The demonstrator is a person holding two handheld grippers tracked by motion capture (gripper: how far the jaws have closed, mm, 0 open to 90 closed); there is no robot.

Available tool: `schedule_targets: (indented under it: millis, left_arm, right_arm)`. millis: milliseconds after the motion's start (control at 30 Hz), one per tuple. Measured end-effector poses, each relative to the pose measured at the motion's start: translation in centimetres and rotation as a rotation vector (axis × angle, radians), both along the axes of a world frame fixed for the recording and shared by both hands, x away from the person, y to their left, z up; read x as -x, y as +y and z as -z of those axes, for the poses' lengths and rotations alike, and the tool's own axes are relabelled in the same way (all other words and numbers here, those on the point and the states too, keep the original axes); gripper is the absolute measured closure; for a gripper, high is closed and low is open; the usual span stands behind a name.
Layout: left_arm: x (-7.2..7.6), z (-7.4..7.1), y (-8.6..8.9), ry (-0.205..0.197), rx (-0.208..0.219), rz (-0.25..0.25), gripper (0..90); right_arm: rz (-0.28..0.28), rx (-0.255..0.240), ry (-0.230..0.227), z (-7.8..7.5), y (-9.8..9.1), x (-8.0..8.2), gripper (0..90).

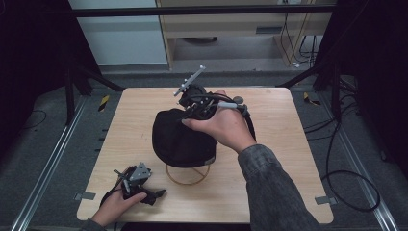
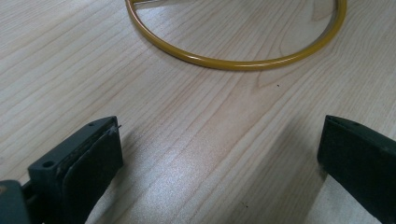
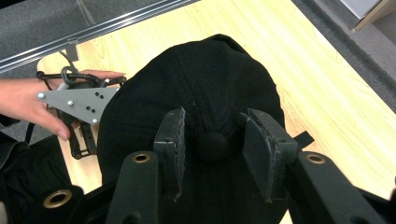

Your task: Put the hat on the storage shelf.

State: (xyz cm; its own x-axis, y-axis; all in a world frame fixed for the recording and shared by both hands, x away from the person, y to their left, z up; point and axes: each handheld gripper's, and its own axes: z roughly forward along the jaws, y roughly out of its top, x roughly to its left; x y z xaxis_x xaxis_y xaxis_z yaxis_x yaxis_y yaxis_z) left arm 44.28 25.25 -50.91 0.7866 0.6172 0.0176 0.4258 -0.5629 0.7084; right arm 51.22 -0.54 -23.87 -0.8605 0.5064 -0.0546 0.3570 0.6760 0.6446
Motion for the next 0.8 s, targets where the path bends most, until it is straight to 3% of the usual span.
schedule_targets:
  millis: [433, 800]
  left_arm:
    - [0.0, 0.0, 0.0, 0.000, 0.000, 0.000, 0.0]
    - [0.0, 0.0, 0.0, 0.000, 0.000, 0.000, 0.0]
  right_arm:
    - [-0.010, -0.039, -0.021, -0.4, -0.2, 1.1, 54.8]
    - [0.042, -0.046, -0.057, 0.0, -0.8, 1.4, 33.9]
